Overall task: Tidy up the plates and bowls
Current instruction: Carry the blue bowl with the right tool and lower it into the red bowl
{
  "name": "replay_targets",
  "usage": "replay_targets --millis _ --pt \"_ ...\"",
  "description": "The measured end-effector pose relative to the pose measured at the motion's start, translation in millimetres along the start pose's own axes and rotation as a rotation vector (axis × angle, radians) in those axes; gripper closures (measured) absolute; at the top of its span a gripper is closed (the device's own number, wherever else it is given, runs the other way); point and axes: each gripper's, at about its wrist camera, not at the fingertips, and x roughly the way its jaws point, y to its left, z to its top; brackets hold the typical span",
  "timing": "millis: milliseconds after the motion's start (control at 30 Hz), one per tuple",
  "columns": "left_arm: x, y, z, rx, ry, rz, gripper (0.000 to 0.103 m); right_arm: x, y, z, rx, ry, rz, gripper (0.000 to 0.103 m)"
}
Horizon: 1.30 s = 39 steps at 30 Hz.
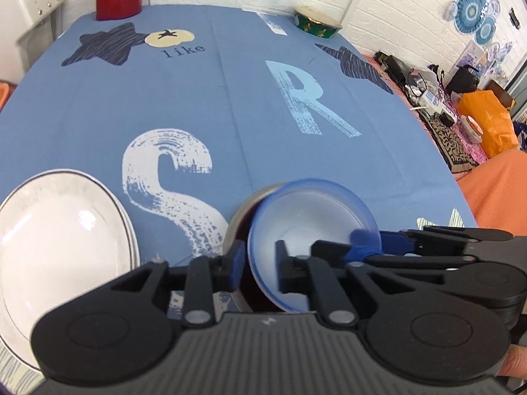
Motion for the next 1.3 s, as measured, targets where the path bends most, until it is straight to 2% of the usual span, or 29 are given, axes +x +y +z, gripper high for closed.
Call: replay_targets --millis 33,67,133,267,400,467,567,667,867,967,1100,1300 --pt "-1 1 1 -0.003 -0.008 0.007 0.072 -3 -2 1 0.007 -0.009 0.003 0.075" --pt "-3 3 1 -0.005 -0.018 0.010 0.067 -6 -4 2 0.013 -0.017 0.002 0.074" --pt "-6 5 3 -0.013 -0.031 -0.005 0.049 -11 -7 2 0.019 -0.034 -0.005 0.074" --pt "-20 4 3 0.002 -0.064 -0.025 0.047 -25 -17 0 0.057 -0.093 0.022 0.073" --pt "-34 3 3 0.044 -0.091 -0.046 0.042 -44 -27 -17 0.113 -0.205 0.068 0.072" --pt "-39 4 4 0.090 -0.090 -0.045 0.041 -54 -32 -32 0.150 -0.271 0.055 0.072" --pt "-39 12 7 0.151 -0.030 -0.073 0.040 -63 -37 -59 0.214 -0.343 0.044 0.071" --pt "-32 23 12 0.165 0.044 -0.087 0.040 -66 -42 -81 0.285 -0.382 0.028 0.070" --pt "-9 36 24 0.180 0.168 -0.104 0.040 -61 -47 -86 0.301 -0.346 -0.010 0.070" --pt "6 40 30 0.169 0.227 -0.100 0.040 -58 -50 -85 0.316 -0.338 0.007 0.069" --pt "14 46 30 0.178 0.246 -0.072 0.040 -53 -51 -86 0.311 -0.321 -0.004 0.069" --pt "22 51 33 0.171 0.274 -0.084 0.039 -43 -60 -87 0.353 -0.297 0.005 0.068"
